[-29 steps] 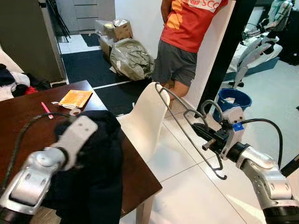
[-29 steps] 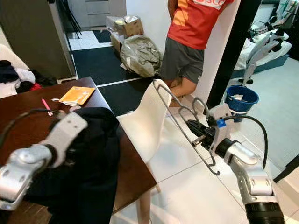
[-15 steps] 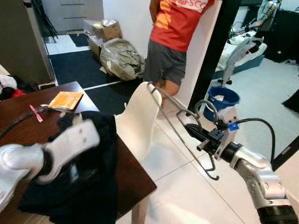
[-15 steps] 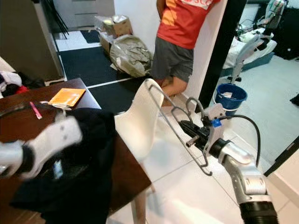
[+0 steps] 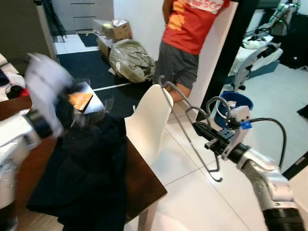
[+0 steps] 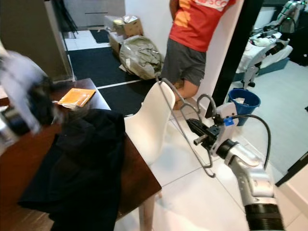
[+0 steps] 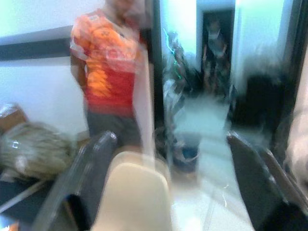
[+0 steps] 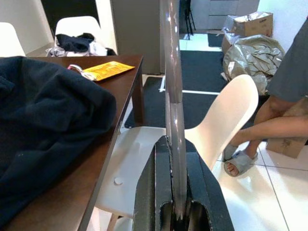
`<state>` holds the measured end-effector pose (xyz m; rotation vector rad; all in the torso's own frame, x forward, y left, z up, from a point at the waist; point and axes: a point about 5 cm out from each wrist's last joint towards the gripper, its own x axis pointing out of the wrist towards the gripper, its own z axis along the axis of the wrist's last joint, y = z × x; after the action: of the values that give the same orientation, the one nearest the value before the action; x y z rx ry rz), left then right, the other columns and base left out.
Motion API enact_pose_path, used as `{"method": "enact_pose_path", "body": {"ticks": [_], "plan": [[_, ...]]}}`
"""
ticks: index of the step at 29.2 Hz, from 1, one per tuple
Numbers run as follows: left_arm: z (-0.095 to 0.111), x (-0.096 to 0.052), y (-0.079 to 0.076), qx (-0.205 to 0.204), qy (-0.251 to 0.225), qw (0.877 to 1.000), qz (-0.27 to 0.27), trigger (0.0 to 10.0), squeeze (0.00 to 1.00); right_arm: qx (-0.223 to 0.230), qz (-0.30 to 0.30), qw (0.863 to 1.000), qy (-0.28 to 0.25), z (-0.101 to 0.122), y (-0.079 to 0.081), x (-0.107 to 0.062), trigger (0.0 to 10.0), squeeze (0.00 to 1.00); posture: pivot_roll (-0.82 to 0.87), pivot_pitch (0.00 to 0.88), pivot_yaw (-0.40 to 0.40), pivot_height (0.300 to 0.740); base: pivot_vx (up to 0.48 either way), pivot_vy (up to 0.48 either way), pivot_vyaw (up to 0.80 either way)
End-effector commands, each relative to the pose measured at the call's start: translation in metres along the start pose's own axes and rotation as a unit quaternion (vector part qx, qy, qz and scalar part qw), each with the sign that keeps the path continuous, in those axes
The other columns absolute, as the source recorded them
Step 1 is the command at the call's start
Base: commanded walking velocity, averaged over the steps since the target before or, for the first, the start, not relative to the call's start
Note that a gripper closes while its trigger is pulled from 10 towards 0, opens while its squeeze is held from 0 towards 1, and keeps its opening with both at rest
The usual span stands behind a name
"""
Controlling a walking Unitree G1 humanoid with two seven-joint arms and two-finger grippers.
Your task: Hang hanger
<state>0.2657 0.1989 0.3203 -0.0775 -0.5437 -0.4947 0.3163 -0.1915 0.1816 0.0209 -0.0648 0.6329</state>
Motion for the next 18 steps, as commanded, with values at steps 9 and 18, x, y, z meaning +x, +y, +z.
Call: {"method": "enact_pose_path", "body": {"ticks": [9, 18], "plan": [[-0.065, -0.018, 0.018, 0.015, 0.124, 0.98, 0.158, 10.0, 0.0, -0.003, -0.017, 0.999, -0.027, 0.008, -0.004, 0.0, 10.0, 0.0, 0.08, 0.055, -0.066, 0.74, 0.0, 0.0, 0.77], [-0.055, -0.005, 0.016, 0.145, 0.12, 0.958, 0.216, 10.0, 0.0, 0.014, -0.038, 0.996, -0.078, 0.025, -0.007, 0.007, 10.0, 0.0, 0.09, 0.055, -0.062, 0.74, 0.0, 0.0, 0.79]]}}
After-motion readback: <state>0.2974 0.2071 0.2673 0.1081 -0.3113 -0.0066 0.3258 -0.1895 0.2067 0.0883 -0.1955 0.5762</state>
